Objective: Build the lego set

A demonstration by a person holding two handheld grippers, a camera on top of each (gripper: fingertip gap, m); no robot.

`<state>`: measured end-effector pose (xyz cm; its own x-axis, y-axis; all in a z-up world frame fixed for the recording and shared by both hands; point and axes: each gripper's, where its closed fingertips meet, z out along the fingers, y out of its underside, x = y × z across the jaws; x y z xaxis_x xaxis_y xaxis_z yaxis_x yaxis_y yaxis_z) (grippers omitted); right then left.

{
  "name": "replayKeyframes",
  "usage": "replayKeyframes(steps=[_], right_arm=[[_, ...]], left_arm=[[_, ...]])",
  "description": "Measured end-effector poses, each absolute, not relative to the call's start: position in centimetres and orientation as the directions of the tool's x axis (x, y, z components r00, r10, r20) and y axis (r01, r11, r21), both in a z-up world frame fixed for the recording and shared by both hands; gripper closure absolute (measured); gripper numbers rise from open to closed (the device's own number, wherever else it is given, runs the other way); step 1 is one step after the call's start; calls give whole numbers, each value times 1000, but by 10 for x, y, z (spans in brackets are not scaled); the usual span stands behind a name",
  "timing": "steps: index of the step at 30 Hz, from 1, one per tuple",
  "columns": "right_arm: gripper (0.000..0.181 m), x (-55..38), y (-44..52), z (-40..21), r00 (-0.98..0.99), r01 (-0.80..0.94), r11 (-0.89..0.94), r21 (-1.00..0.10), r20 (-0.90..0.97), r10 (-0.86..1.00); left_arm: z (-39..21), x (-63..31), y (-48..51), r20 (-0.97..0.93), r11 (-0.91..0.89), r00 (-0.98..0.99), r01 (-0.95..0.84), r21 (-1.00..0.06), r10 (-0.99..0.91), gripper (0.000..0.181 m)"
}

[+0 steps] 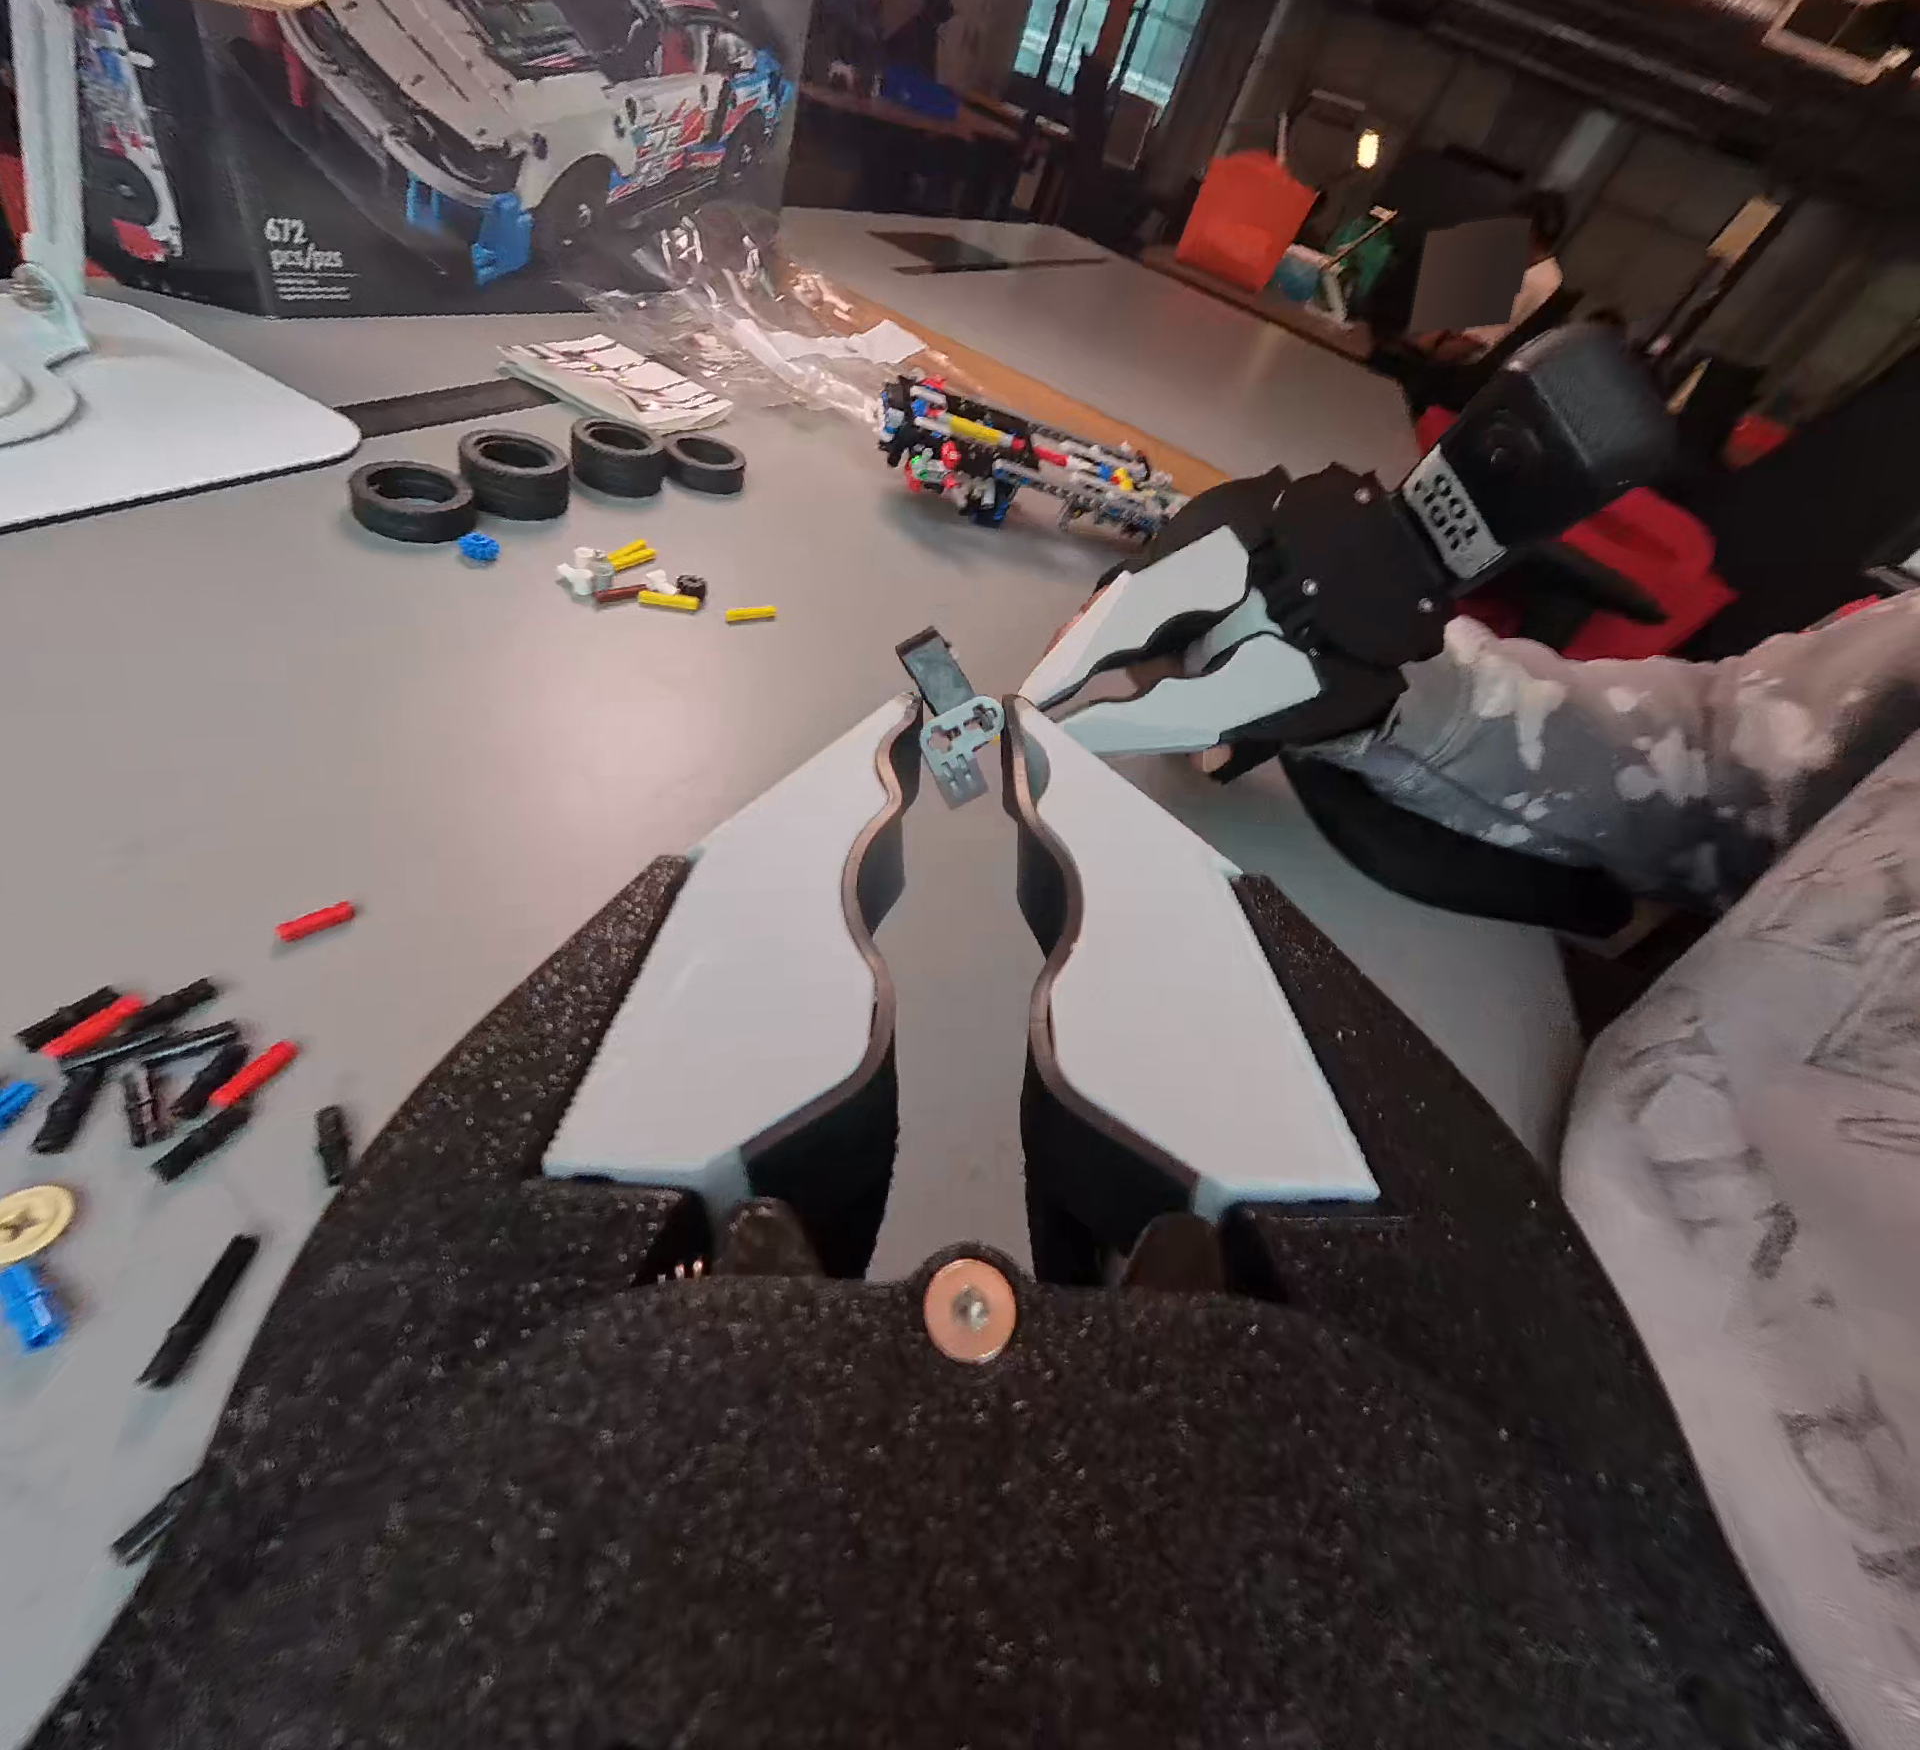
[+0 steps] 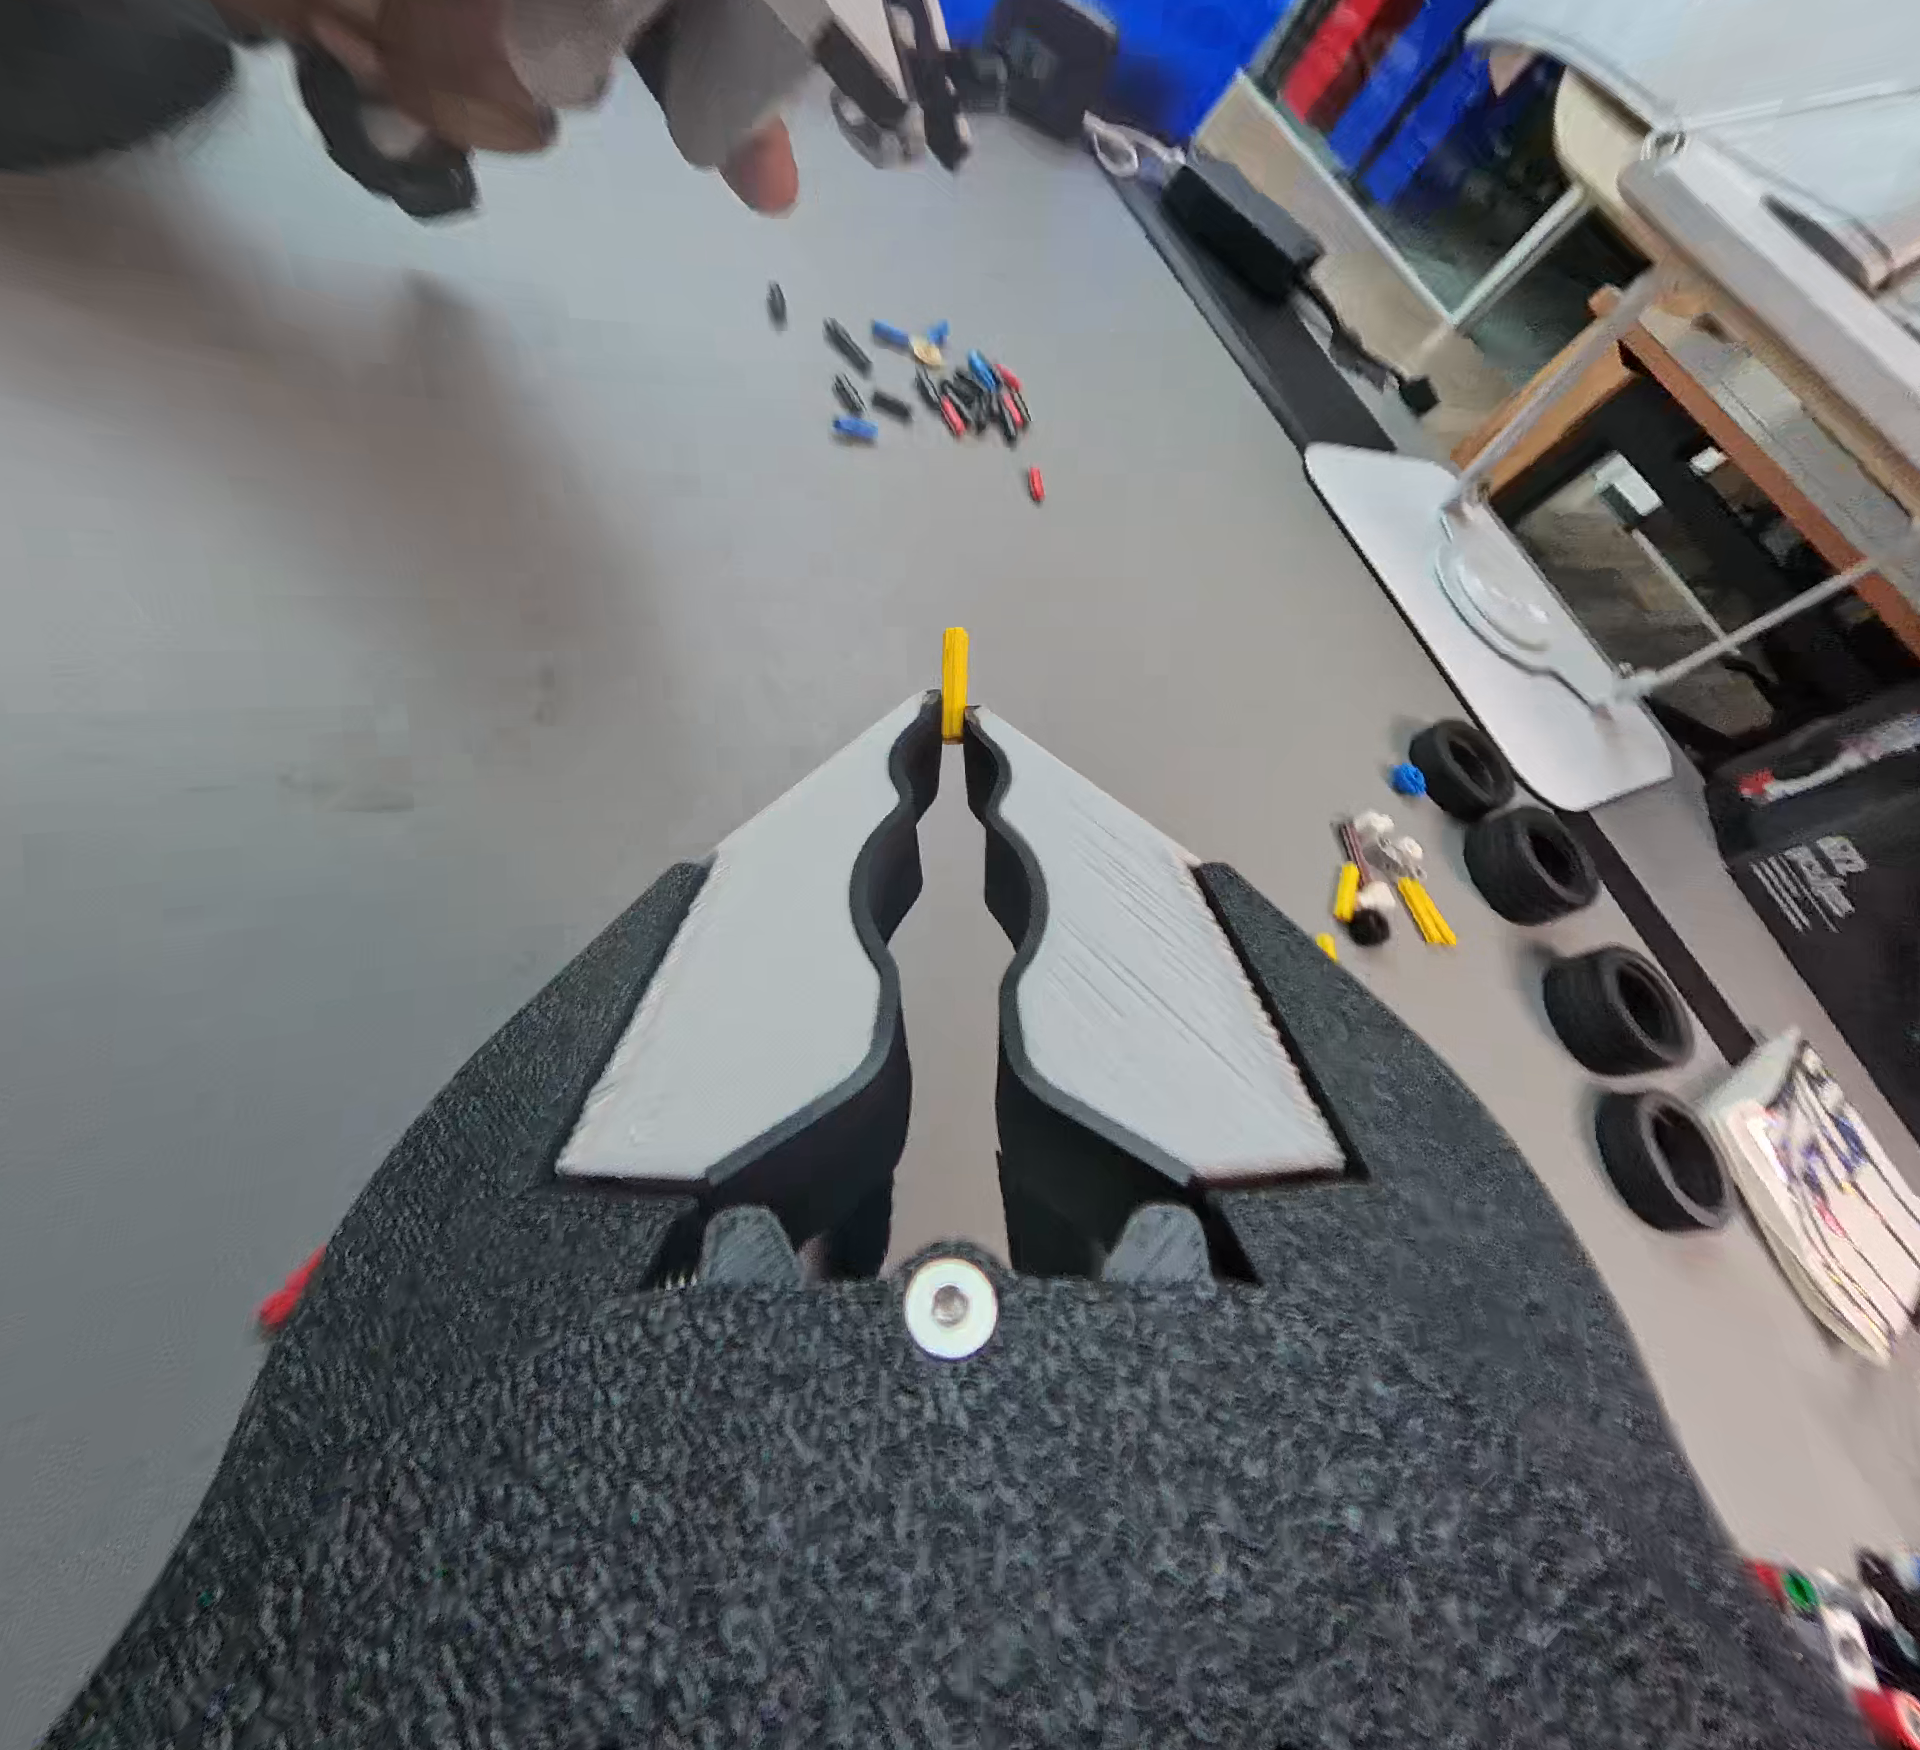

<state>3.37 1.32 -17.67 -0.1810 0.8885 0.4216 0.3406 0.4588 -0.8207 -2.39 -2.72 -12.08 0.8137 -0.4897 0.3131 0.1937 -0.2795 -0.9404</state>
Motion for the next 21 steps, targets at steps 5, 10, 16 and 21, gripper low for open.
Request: replayKeyframes(steps=[5, 10, 16, 21], right_arm=[[178, 39, 81, -188, 16, 528, 375, -762, 451, 893], [175, 25, 168, -208, 83, 711, 294, -638, 492, 867], [162, 10, 188, -225, 60, 734, 240, -635, 413, 909], [149, 31, 113, -160, -29, 533, 252, -807, 280, 960]], left_arm=[[-141, -25, -28, 220, -302, 854, 78, -950, -471, 167], [-140, -16, -32, 187, -281, 837, 41, -959, -515, 167], [-148, -10, -36, 135, -279, 824, -28, -960, -550, 167], [-144, 4, -40, 38, -211, 805, -110, -971, -593, 167]])
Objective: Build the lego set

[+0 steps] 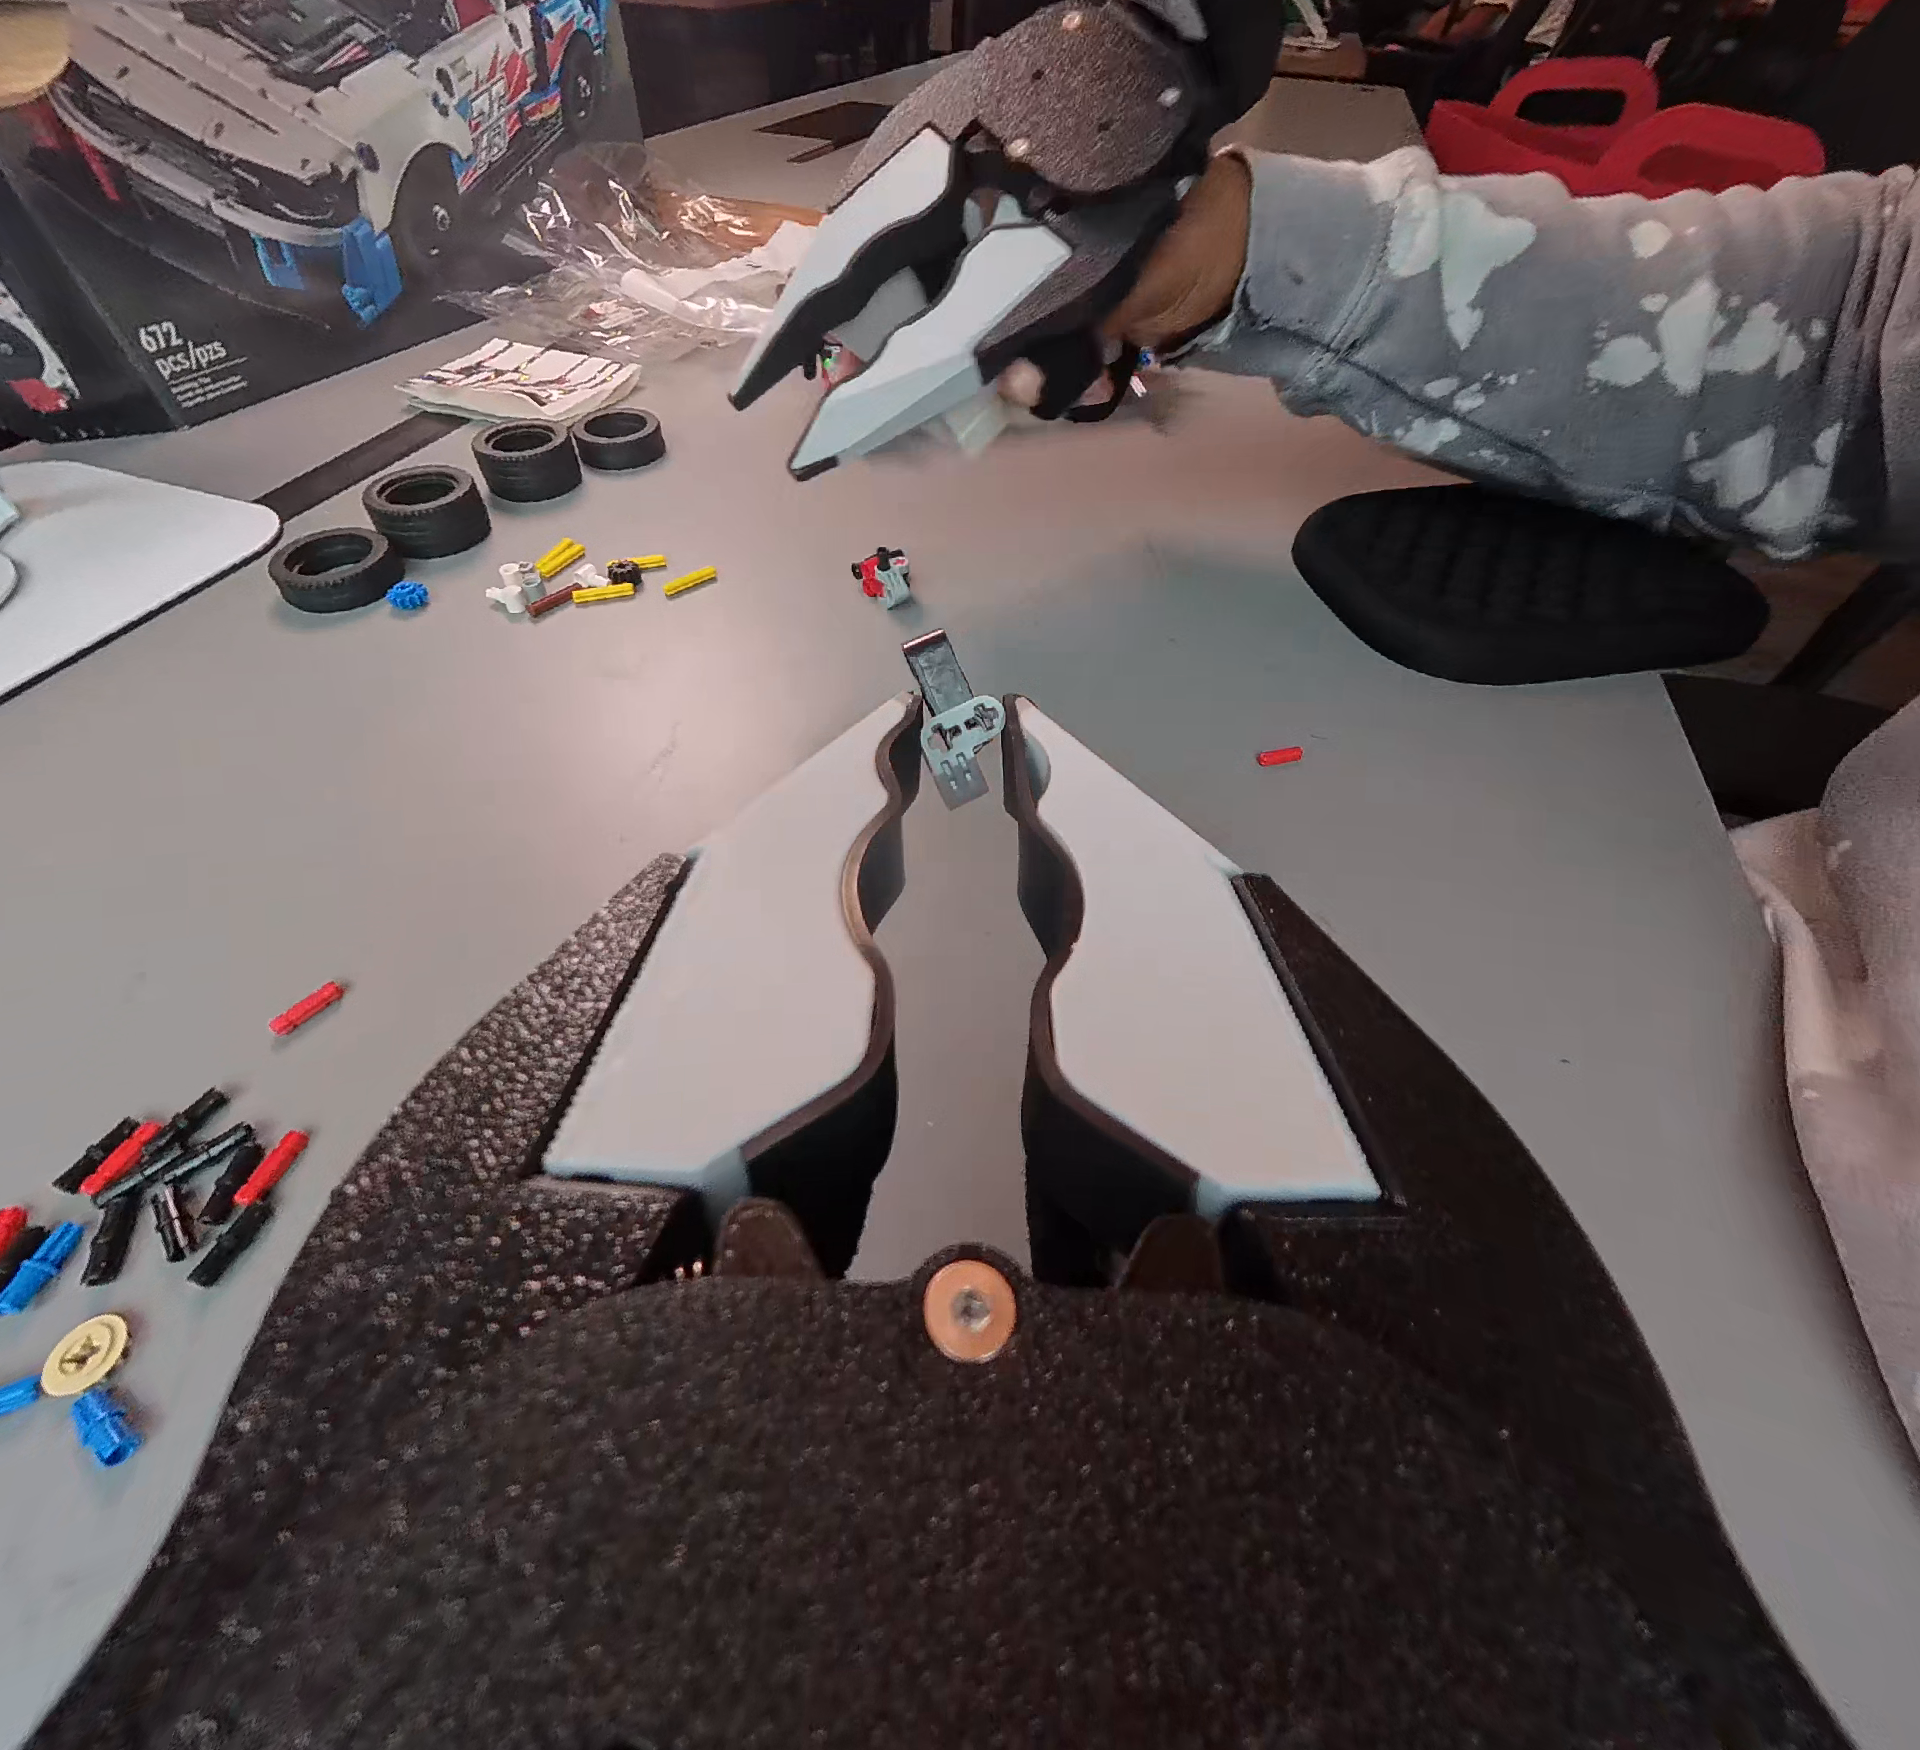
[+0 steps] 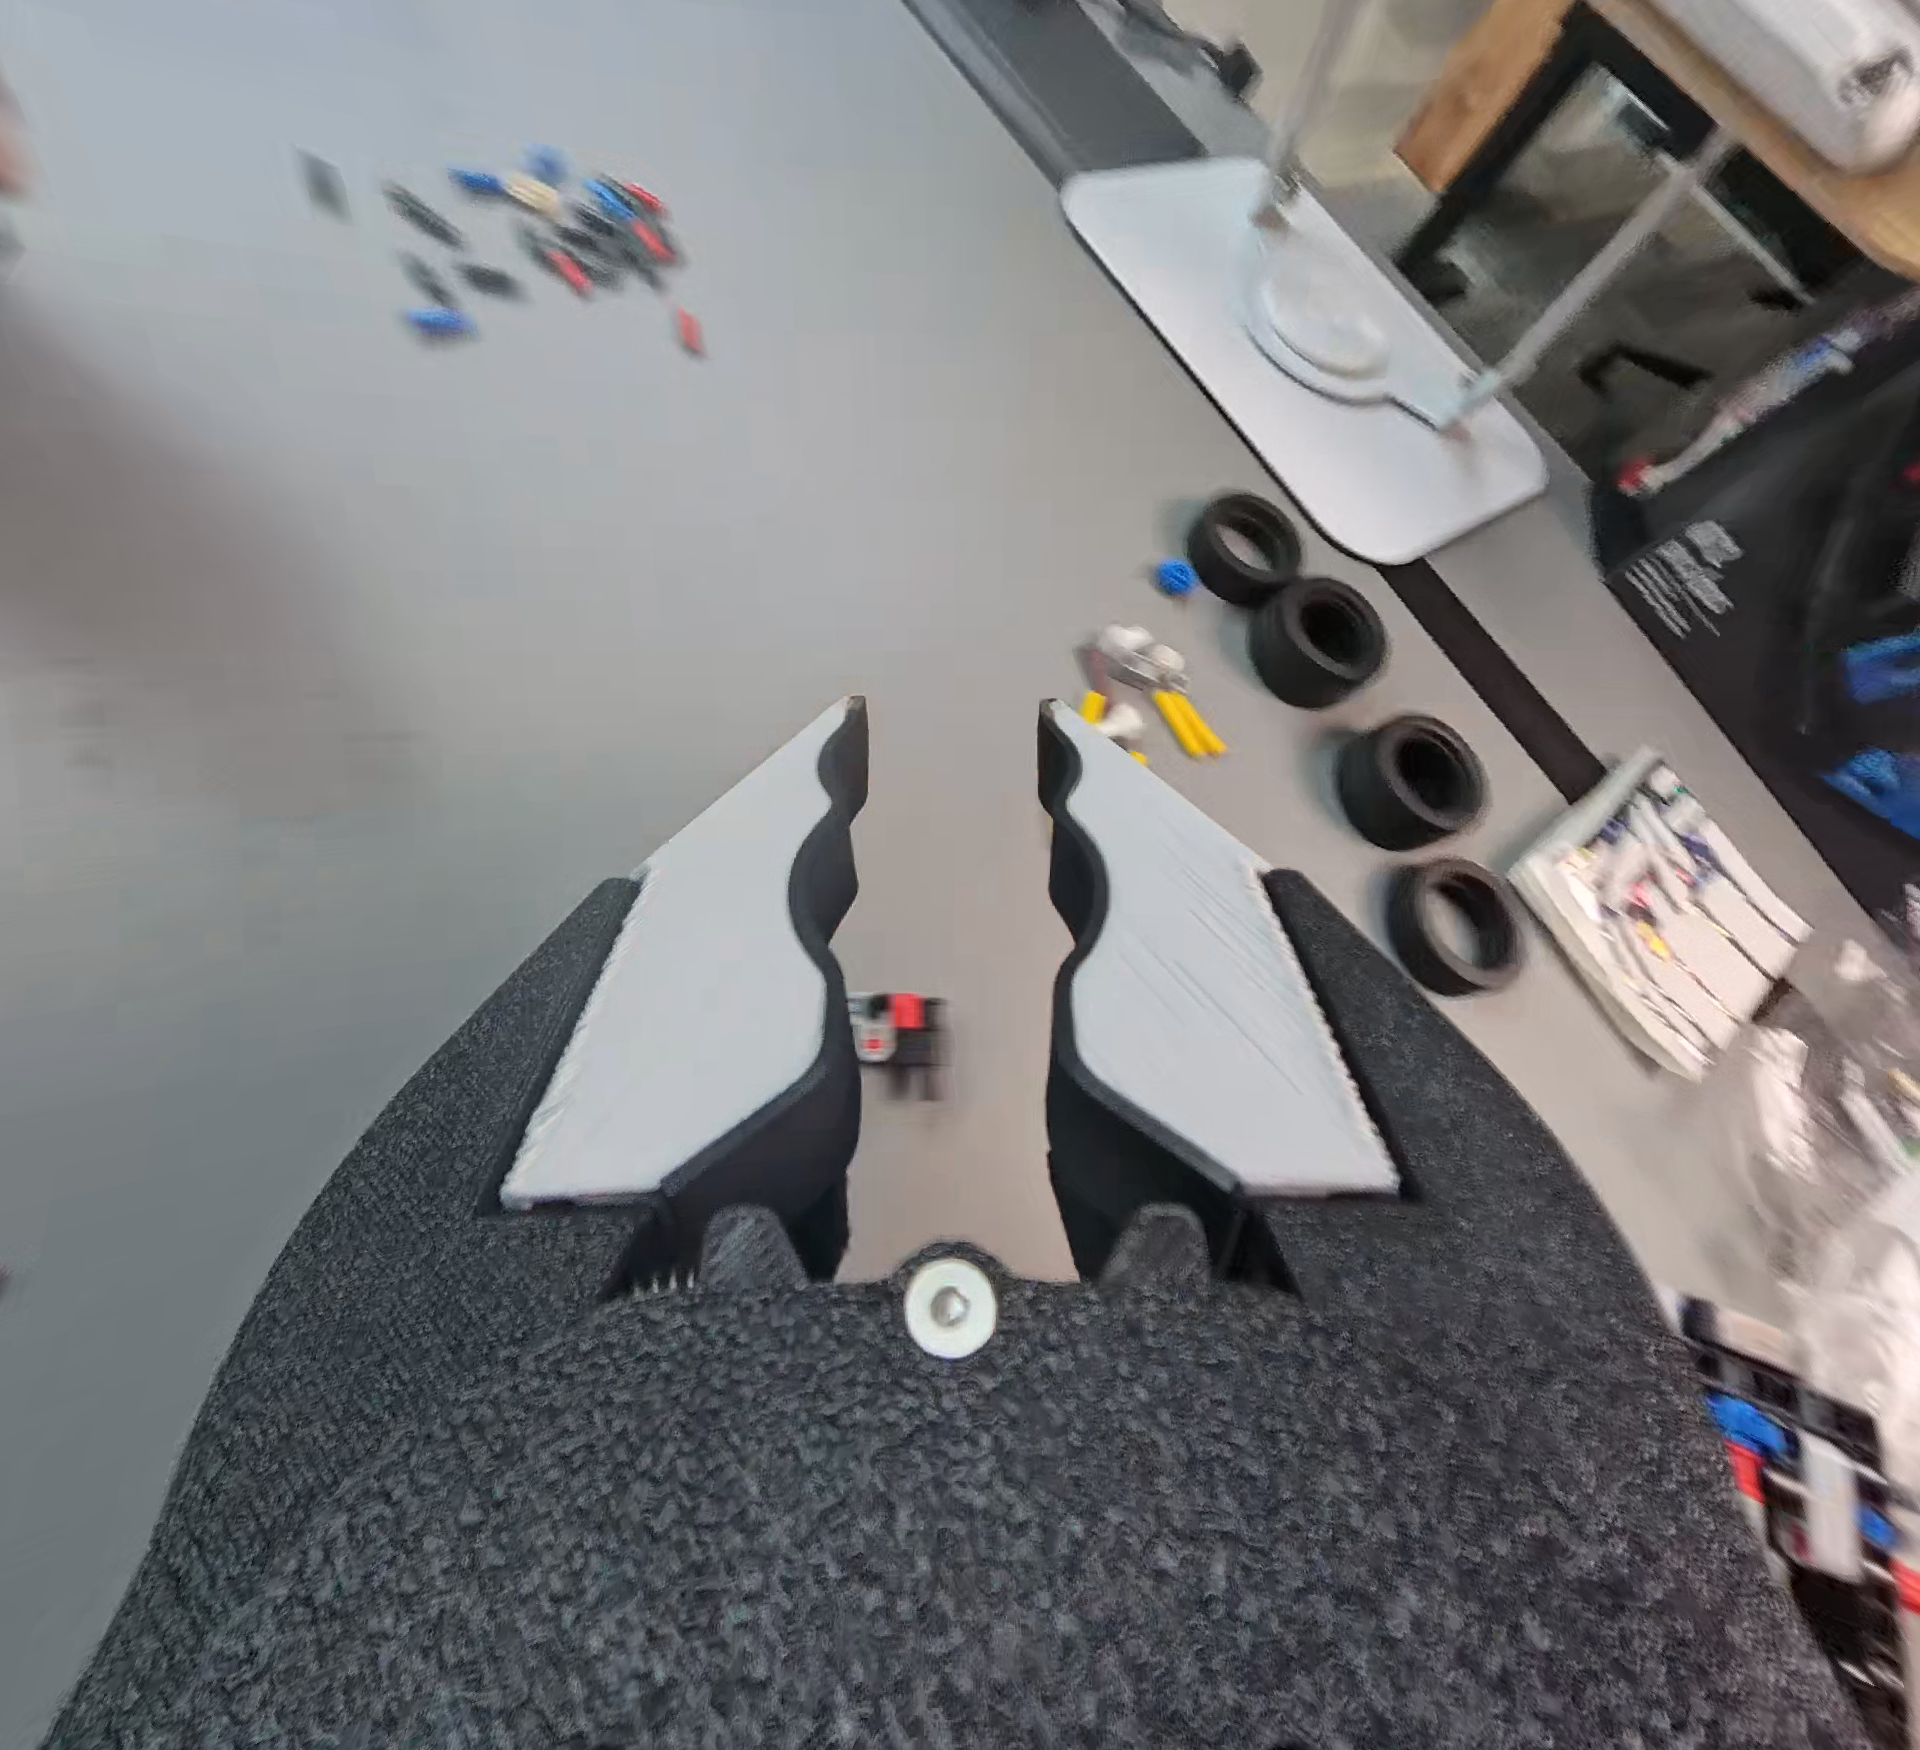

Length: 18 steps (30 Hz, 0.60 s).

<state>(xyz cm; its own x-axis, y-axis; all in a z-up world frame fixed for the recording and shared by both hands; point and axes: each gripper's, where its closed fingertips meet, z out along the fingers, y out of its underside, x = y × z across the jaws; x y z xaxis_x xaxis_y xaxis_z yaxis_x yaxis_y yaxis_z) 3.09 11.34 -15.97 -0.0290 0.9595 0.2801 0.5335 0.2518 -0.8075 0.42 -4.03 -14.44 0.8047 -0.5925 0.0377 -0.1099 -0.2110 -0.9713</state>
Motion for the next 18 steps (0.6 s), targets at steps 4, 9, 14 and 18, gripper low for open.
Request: replayKeyframes(steps=[4, 9, 14, 18], right_arm=[[154, 50, -8, -130, -373, 354, 258, -899, 117, 920], [154, 48, -62, -143, -529, 328, 236, -915, 29, 848], [172, 43, -68, -161, -592, 334, 315, -889, 62, 804], [174, 39, -67, -163, -589, 298, 313, -902, 84, 803]], left_arm=[[-146, 23, -47, -104, -130, 765, -238, -962, -636, 167], [-158, 47, -60, -334, 8, 644, -454, -891, -689, 165], [-170, 52, -66, -401, 29, 578, -545, -838, -711, 165], [-173, 46, -64, -360, -7, 594, -524, -852, -719, 165]])
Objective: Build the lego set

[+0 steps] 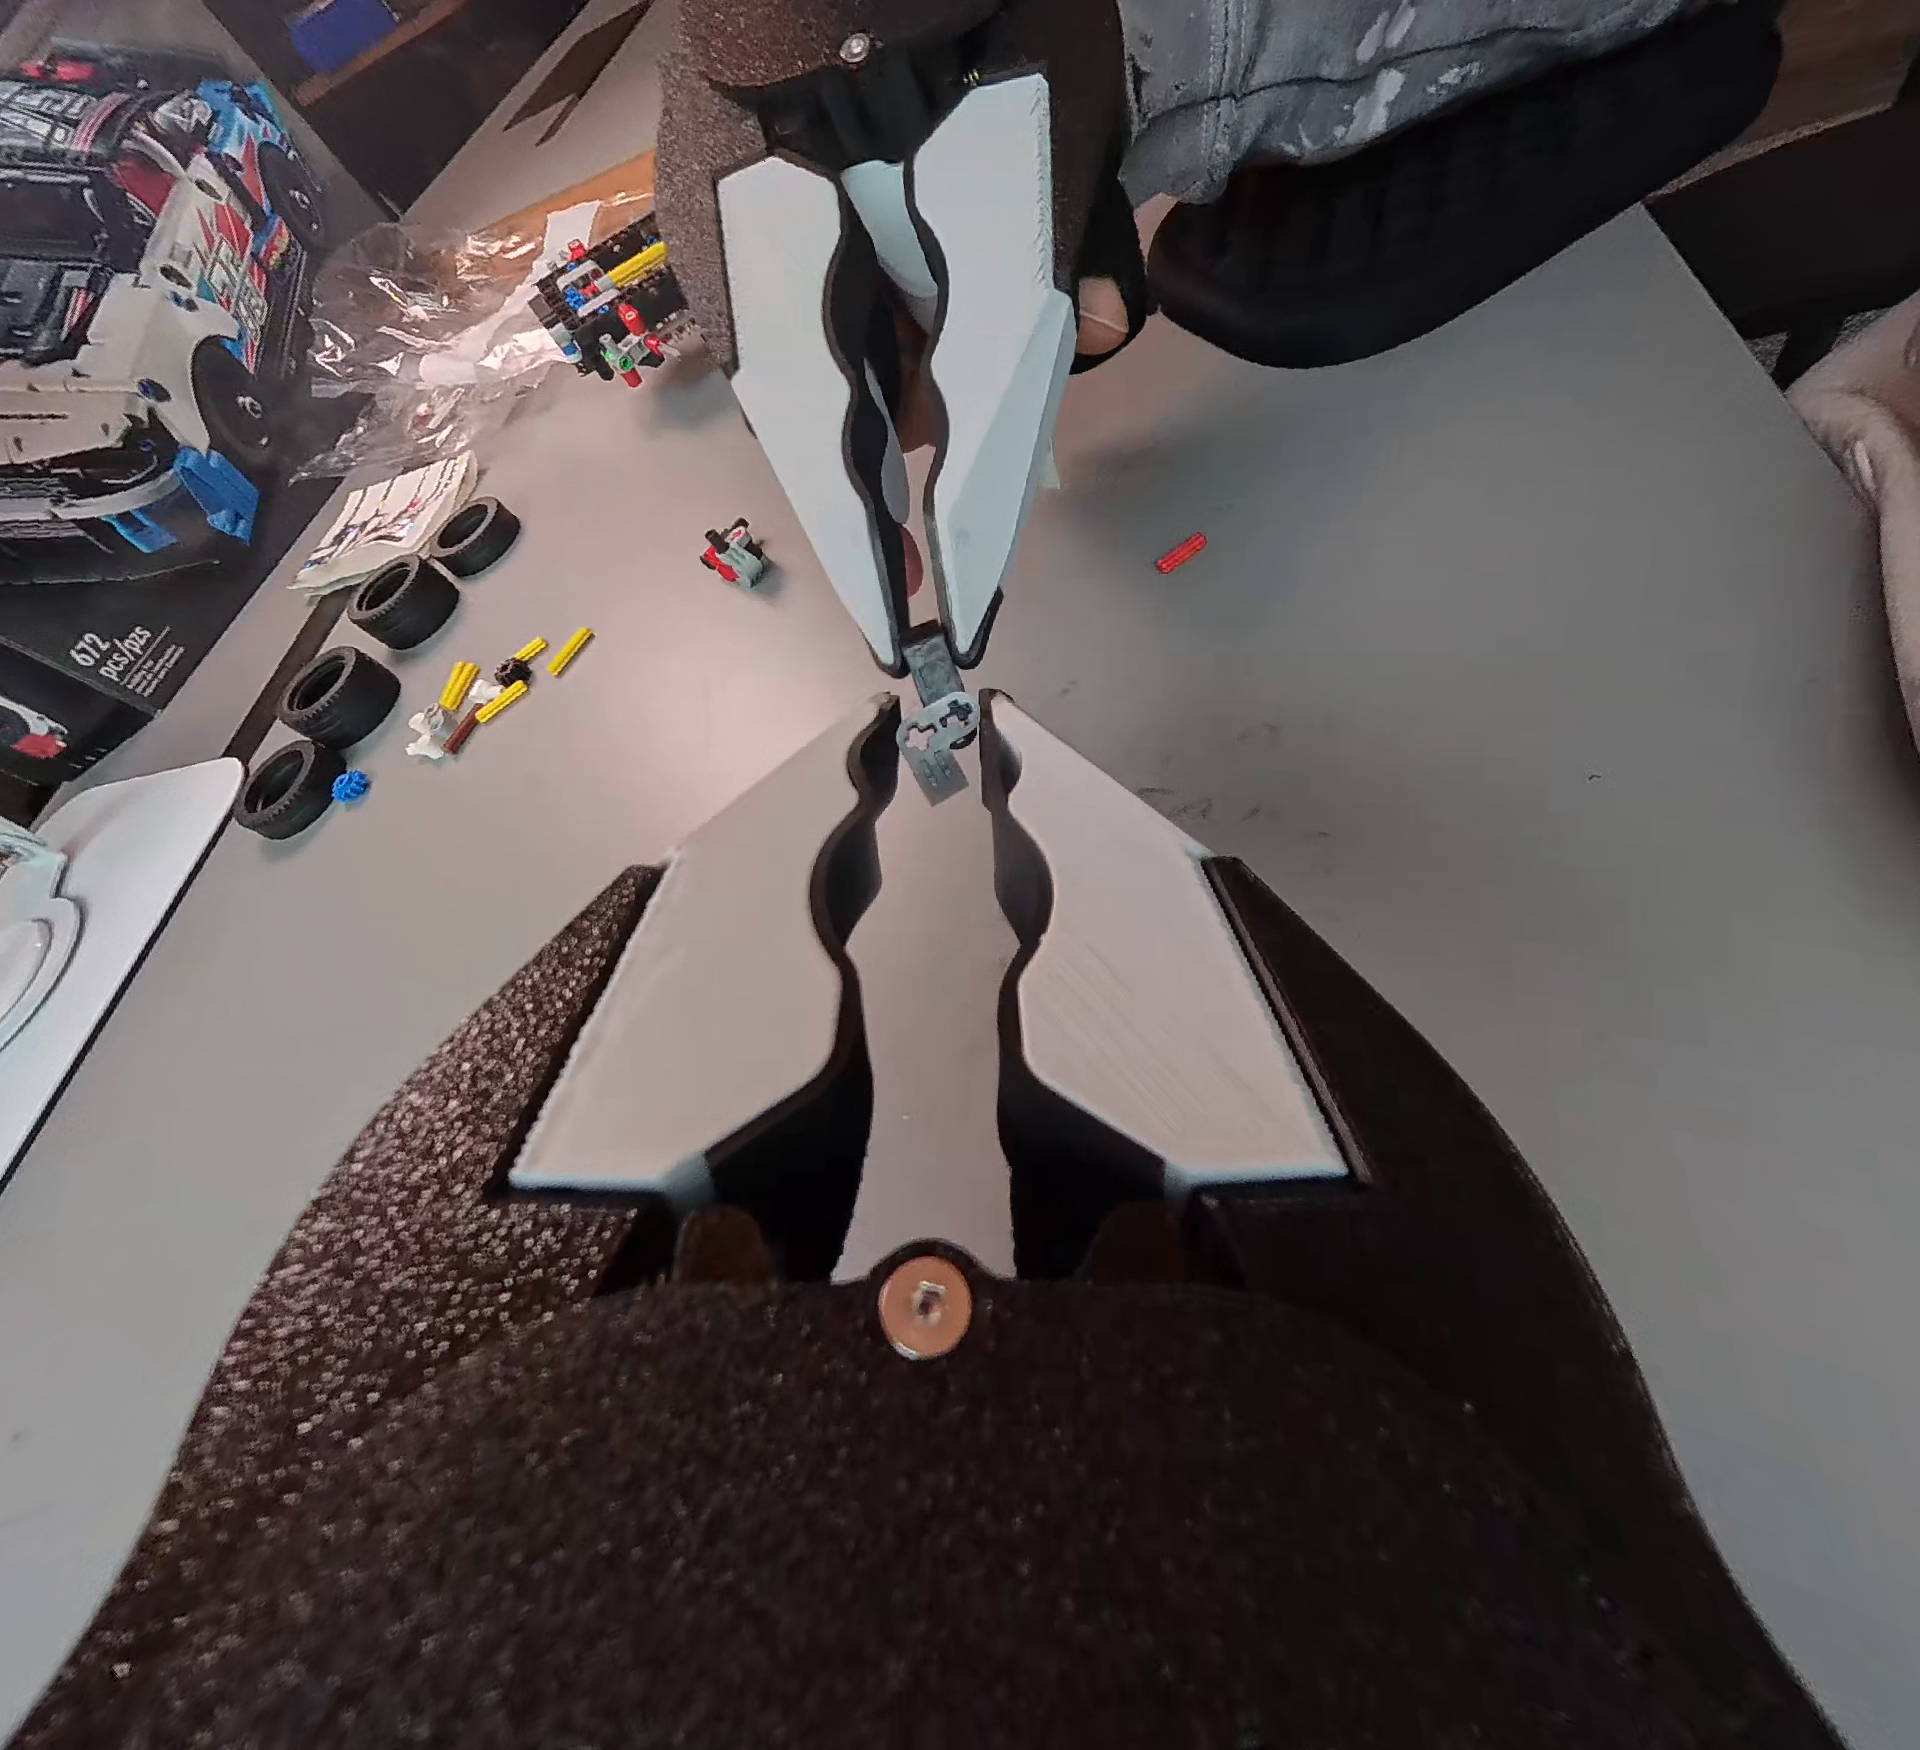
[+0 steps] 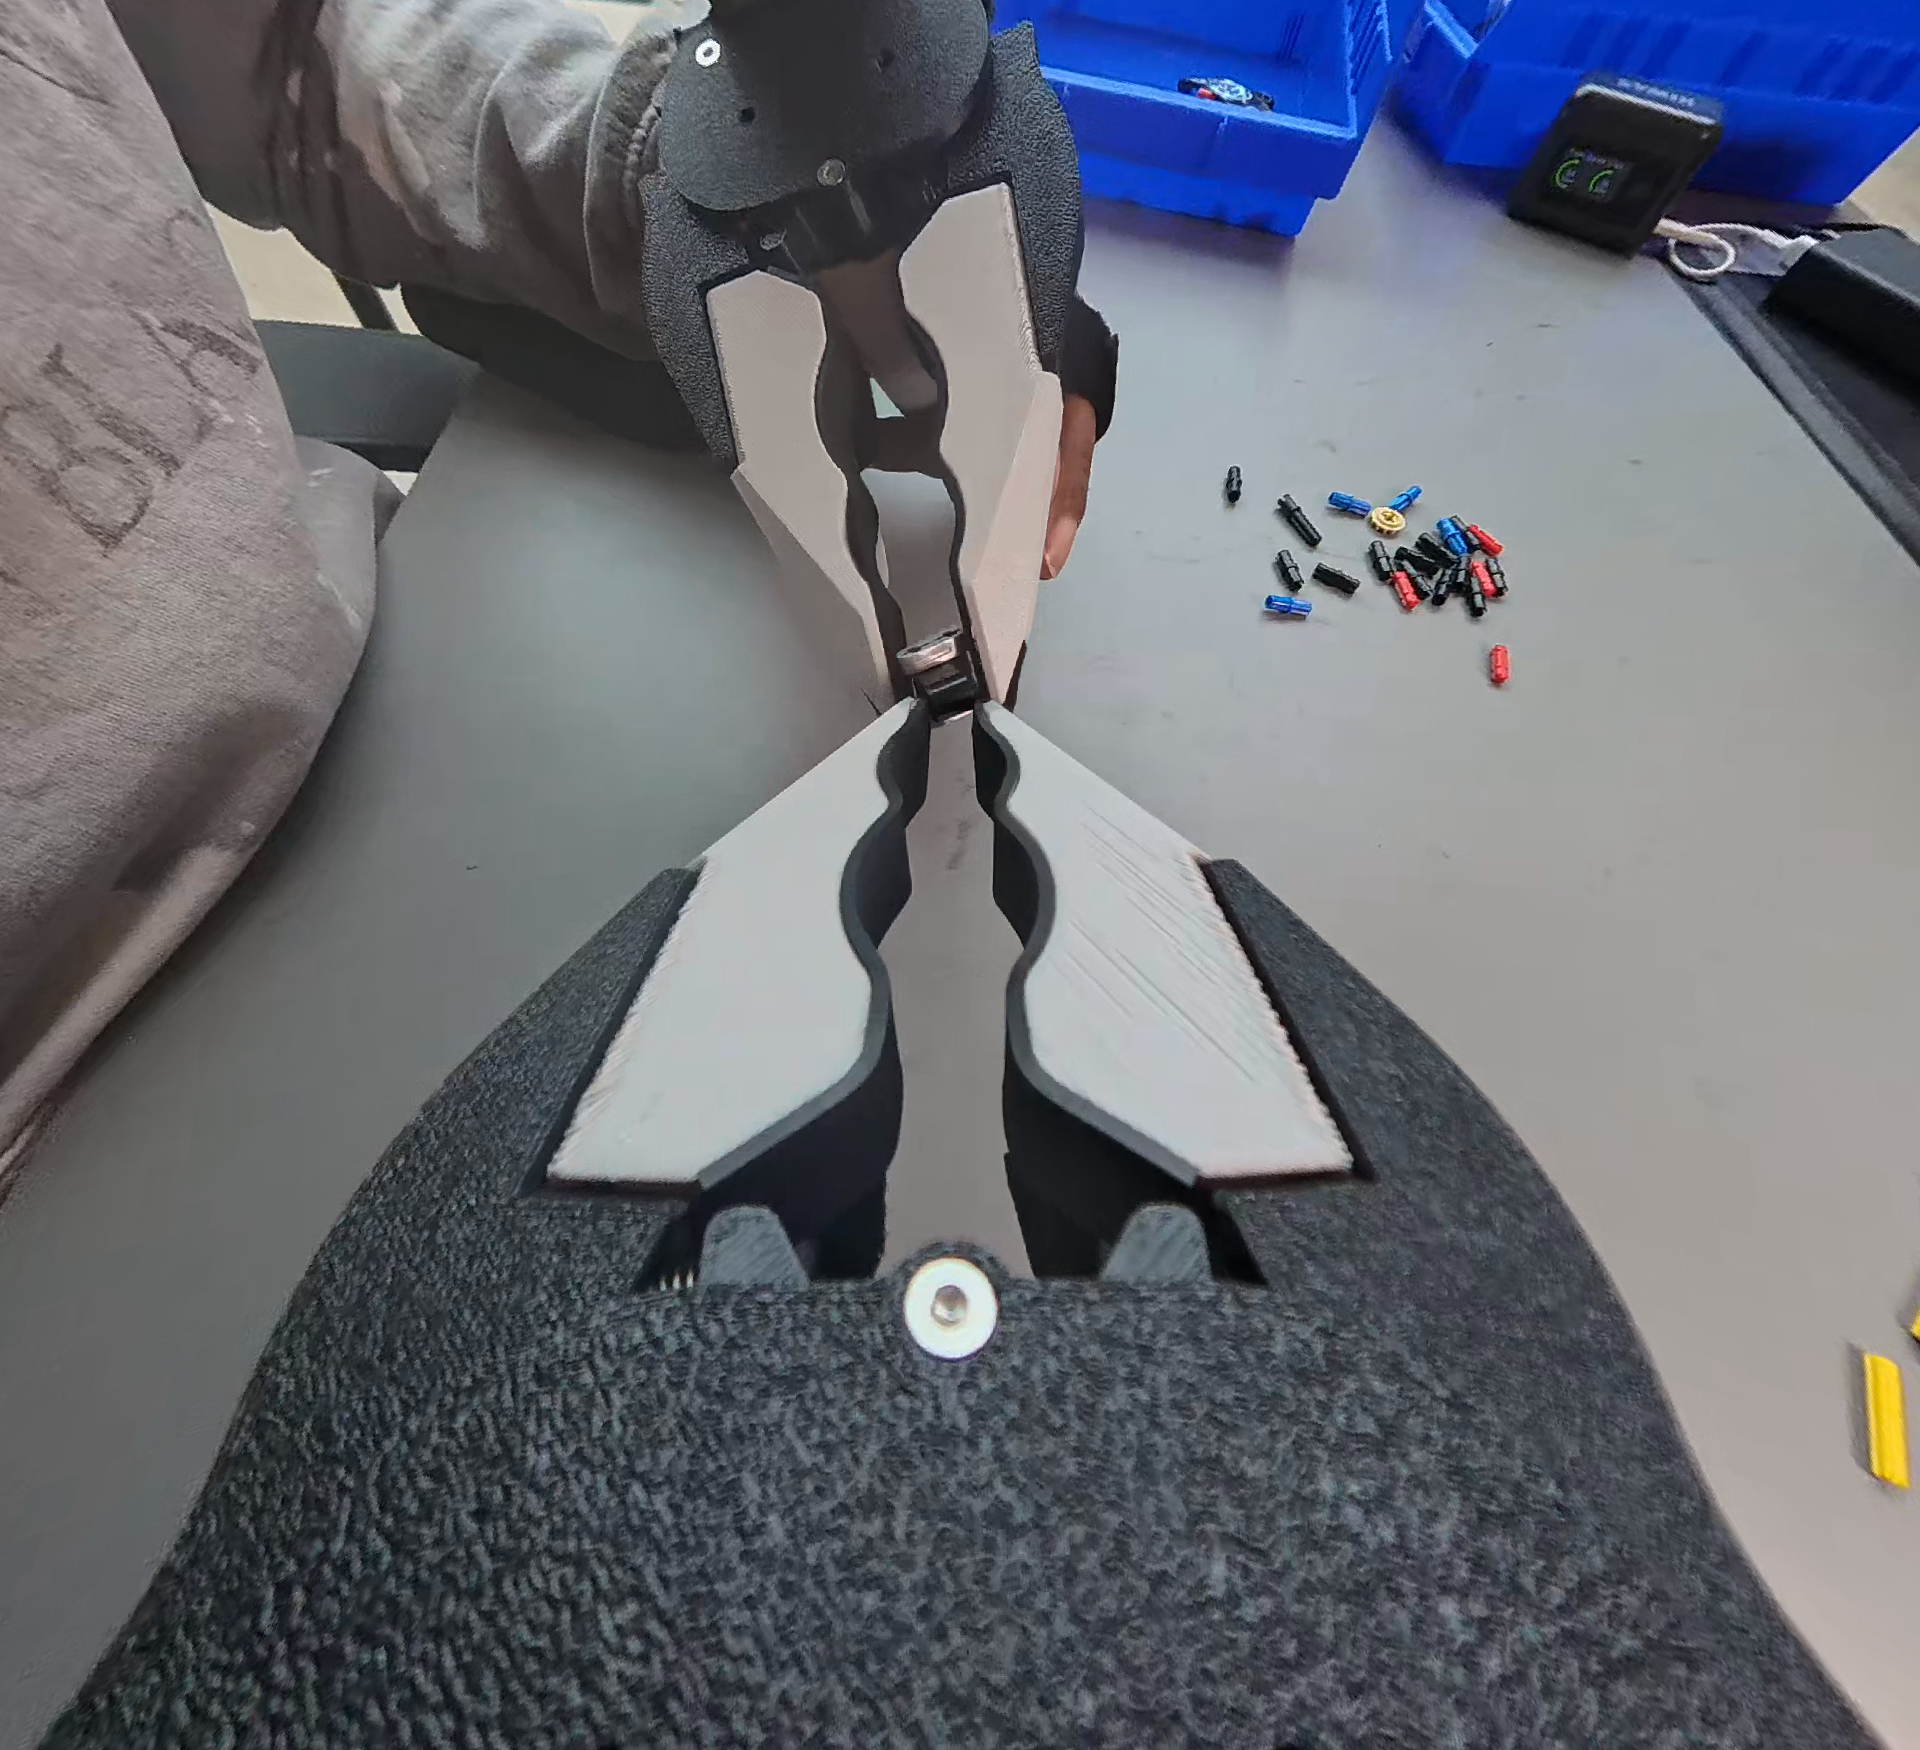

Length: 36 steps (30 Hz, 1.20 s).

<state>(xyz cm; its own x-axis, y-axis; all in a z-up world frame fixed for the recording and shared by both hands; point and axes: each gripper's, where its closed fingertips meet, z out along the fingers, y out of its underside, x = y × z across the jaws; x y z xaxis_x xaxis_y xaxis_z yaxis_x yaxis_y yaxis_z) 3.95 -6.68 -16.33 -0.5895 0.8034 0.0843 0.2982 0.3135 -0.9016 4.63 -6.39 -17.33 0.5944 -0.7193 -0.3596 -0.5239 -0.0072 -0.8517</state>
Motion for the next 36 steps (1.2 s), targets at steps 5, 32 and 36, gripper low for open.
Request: replayKeyframes(steps=[5, 32, 36], right_arm=[[175, 41, -47, -157, -543, 255, 207, -944, 37, 839], [175, 38, -25, -127, -391, 113, 84, -990, 33, 920], [175, 40, -38, -113, -401, 14, 140, -990, 123, 908]], left_arm=[[-184, 26, -55, -294, -105, 648, -503, -858, -703, 165], [-135, -278, -108, -205, -569, 938, -10, -822, 279, 131], [-106, -80, -58, 398, -424, 805, 204, -882, -440, 137]])
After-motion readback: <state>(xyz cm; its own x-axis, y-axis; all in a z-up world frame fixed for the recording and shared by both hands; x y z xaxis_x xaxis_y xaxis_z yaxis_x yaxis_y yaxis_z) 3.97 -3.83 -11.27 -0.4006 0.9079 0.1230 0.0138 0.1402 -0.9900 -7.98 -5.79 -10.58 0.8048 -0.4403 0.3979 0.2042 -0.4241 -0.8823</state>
